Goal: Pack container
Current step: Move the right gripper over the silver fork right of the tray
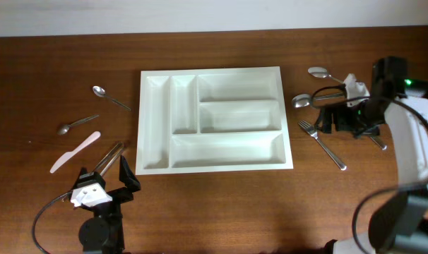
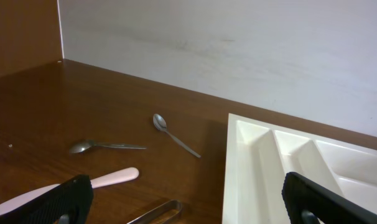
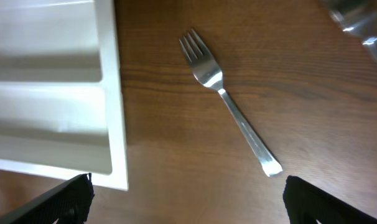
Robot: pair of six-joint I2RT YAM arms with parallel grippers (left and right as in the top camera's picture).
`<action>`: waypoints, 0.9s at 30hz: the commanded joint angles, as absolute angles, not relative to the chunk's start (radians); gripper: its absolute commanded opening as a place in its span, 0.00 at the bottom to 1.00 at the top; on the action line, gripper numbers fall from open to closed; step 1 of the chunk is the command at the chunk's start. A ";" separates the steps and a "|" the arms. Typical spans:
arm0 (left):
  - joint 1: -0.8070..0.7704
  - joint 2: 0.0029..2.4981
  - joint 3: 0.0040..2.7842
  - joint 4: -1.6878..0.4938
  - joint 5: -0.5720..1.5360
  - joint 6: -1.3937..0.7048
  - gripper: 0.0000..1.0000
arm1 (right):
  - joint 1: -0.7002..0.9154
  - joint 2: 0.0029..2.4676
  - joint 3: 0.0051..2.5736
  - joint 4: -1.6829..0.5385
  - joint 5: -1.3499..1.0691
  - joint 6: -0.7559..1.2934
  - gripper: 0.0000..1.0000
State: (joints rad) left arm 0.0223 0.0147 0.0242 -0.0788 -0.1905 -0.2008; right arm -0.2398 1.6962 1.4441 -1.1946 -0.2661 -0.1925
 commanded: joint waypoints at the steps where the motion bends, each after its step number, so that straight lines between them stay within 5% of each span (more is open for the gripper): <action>1: 0.028 0.006 0.015 -0.077 -0.179 -0.188 0.99 | -0.244 1.785 1.462 -1.178 -0.305 -0.175 0.99; 27: 0.028 0.006 0.015 -0.076 -0.179 -0.188 0.99 | -0.249 1.913 1.462 -1.024 -0.179 -0.389 0.99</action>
